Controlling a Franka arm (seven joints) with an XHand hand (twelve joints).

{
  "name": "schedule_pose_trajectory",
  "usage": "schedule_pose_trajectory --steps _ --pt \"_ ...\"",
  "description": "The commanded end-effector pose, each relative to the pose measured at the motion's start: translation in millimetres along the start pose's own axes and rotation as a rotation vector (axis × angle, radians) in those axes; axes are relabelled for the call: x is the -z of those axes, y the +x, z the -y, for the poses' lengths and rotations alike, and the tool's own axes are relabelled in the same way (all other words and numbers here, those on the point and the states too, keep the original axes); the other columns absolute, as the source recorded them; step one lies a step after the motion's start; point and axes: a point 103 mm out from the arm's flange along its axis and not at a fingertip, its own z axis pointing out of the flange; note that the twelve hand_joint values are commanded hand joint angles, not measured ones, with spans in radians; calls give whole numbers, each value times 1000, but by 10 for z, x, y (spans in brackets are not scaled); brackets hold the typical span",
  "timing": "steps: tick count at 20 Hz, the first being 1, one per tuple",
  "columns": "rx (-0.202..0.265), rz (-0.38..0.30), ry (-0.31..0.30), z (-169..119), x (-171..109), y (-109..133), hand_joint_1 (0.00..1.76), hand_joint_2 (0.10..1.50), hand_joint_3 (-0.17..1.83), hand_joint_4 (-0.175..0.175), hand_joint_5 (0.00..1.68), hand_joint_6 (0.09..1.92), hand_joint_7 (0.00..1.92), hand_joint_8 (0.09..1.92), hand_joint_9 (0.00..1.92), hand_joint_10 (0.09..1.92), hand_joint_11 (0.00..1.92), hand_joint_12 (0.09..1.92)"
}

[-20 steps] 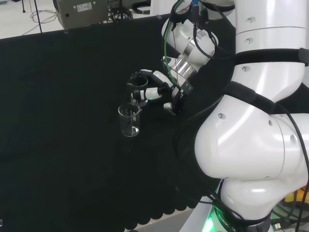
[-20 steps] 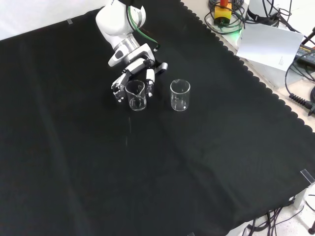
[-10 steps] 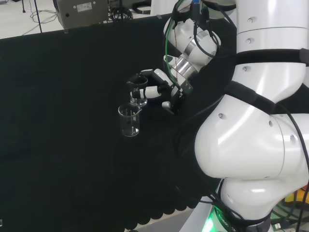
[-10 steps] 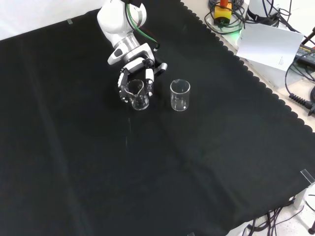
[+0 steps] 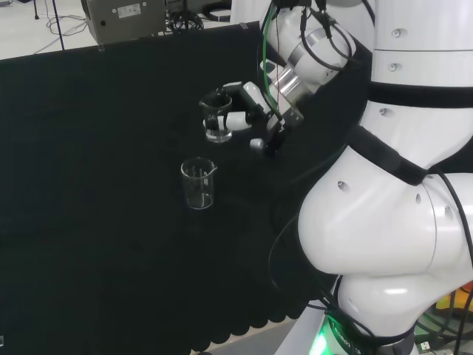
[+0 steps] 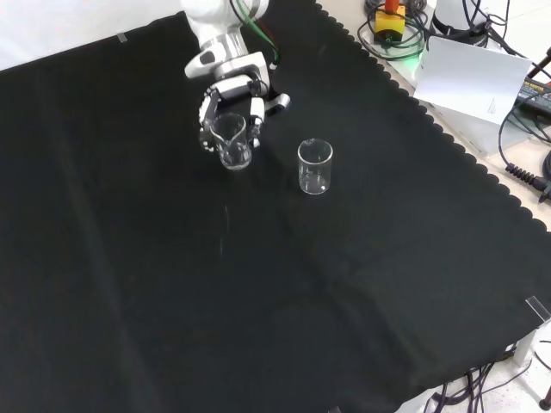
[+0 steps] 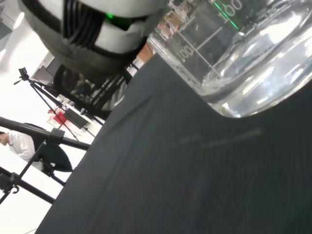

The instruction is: Pick up the beaker on the right.

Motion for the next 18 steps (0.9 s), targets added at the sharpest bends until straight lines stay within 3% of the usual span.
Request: schedule_pose_trajectory --steps 1,10,18 --pt "42 184 41 177 462 77 1322 1020 -175 -175 1454 162 1527 90 1787 87 1388 579" --pt "-4 294 123 632 687 233 1320 1020 -175 -175 1454 165 1530 89 1834 87 1417 597" --pt "4 320 167 936 724 545 1320 1020 -175 -175 1453 168 1530 89 1841 88 1420 603"
